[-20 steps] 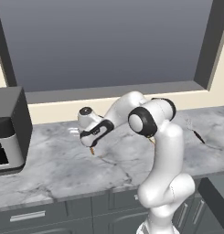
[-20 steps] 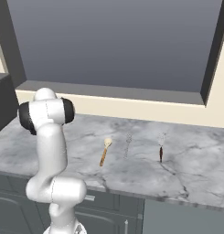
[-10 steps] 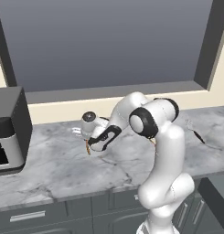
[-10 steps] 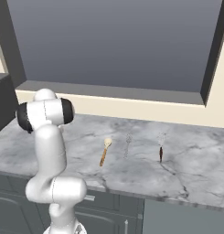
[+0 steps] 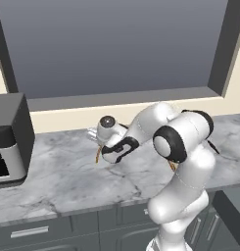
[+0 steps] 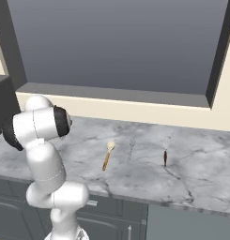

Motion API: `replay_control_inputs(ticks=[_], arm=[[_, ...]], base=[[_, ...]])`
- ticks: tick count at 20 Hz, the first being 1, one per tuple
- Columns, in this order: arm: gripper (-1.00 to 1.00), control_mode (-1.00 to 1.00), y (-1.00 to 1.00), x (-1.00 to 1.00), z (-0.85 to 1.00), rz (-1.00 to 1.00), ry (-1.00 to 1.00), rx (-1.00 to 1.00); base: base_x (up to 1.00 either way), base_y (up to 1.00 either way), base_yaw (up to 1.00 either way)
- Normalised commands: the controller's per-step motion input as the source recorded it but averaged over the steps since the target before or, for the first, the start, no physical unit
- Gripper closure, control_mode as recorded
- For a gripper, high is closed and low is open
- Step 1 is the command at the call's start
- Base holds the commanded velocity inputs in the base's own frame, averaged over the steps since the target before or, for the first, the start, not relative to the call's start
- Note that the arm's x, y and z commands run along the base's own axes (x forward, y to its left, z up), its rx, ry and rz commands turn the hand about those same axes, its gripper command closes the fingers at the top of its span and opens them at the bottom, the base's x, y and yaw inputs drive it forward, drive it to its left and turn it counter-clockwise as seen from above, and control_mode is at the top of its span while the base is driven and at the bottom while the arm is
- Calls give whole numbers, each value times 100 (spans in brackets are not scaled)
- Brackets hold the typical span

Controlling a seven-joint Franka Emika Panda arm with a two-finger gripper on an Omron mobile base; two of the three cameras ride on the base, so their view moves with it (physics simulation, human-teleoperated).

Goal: Organize the utensils by type. Pick up the wooden spoons from the counter and place them in the open cabinet. Then pick up the metallic utensils from the counter and place them in the open drawer.

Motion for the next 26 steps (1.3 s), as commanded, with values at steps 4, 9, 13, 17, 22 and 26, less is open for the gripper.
replay_control_inputs(ticks=[4, 9, 13, 17, 22, 26], arm=[[100, -100, -100, -3, 96, -39, -5, 35], [100, -100, -98, -15, 81, -38, -7, 25], [100, -100, -99, -52, 79, -29, 0, 6], [100, -100, -97, -69, 88, -26, -1, 3], [100, -100, -90, -93, 62, -16, 0, 25], [100, -100, -59, -88, 5, 0, 1, 26]], base=[[0, 0, 0], [0, 0, 0], [0, 0, 0], [0, 0, 0], [0, 0, 0], [0, 0, 0]])
